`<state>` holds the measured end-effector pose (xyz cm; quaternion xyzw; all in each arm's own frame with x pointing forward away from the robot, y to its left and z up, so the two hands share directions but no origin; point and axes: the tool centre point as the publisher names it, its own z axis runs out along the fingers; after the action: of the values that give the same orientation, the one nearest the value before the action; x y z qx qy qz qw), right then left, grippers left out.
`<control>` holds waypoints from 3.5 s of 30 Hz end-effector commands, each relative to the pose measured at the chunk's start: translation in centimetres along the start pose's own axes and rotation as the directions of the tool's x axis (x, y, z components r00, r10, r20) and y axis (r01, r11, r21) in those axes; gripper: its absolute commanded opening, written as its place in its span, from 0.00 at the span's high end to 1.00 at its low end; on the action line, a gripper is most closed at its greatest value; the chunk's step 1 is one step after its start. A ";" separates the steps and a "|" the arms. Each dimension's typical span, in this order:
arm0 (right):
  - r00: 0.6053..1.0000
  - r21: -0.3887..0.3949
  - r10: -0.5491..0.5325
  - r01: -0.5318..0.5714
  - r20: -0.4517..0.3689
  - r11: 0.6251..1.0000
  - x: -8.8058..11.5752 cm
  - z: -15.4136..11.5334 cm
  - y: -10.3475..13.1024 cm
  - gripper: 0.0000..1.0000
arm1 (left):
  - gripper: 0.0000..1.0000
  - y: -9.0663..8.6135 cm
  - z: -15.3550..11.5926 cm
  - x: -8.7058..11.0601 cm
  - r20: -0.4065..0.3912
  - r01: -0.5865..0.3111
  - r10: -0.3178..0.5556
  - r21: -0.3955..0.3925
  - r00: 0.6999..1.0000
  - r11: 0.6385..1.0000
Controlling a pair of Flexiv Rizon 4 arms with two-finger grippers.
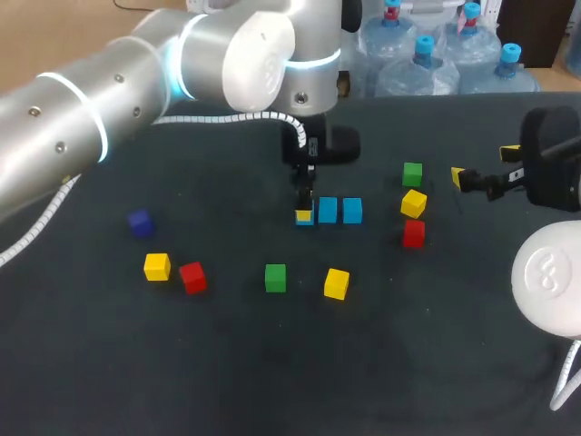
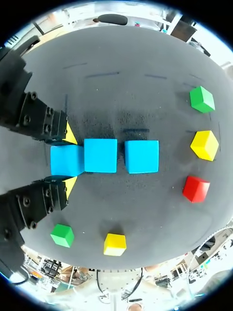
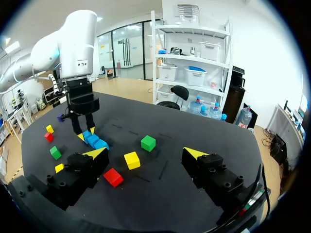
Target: Place the blue cubes, place green cubes on the blue cubes, place the yellow cubes on the green cubes, then place the red cubes on the yellow cubes, and place purple cube on the red cubes.
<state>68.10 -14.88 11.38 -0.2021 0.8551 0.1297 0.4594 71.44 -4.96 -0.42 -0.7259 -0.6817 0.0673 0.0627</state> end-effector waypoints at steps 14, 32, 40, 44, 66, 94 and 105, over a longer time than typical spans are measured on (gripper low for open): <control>1.000 -0.004 0.000 0.000 0.000 1.000 0.0 -0.1 -0.1 0.00 | 0.00 0.3 0.1 0.3 0.008 -0.002 0.002 0.021 1.000 1.000; 1.000 -0.004 0.000 0.000 0.000 1.000 0.0 -0.1 -0.1 0.00 | 0.00 0.5 -0.5 -0.1 0.034 -0.007 0.007 -0.004 0.999 1.000; 1.000 -0.004 0.000 0.000 0.000 1.000 0.0 -0.1 -0.1 0.00 | 0.00 1.0 -0.5 -1.2 0.038 -0.040 0.040 0.006 0.998 0.999; 1.000 -0.004 0.000 0.000 0.000 1.000 0.0 -0.1 -0.1 0.00 | 0.00 1.4 -0.6 -1.8 0.040 -0.048 0.048 0.007 0.998 0.999; 1.000 -0.004 0.000 0.000 0.000 1.000 0.0 -0.1 -0.1 0.00 | 1.00 2.1 -0.3 -4.1 0.032 -0.075 0.075 0.010 0.997 0.997; 1.000 -0.004 0.000 0.000 0.000 1.000 0.0 -0.1 -0.1 0.00 | 1.00 0.6 0.5 -4.0 0.033 -0.037 0.036 0.033 0.999 0.999; 1.000 -0.004 0.000 0.000 0.000 1.000 0.0 -0.1 -0.1 0.00 | 1.00 0.8 0.7 -3.7 0.040 -0.003 0.002 0.034 0.999 0.999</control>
<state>68.10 -14.89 11.38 -0.2021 0.8551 0.1297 0.4594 71.92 -8.99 -0.65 -0.7246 -0.6799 0.0937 0.0625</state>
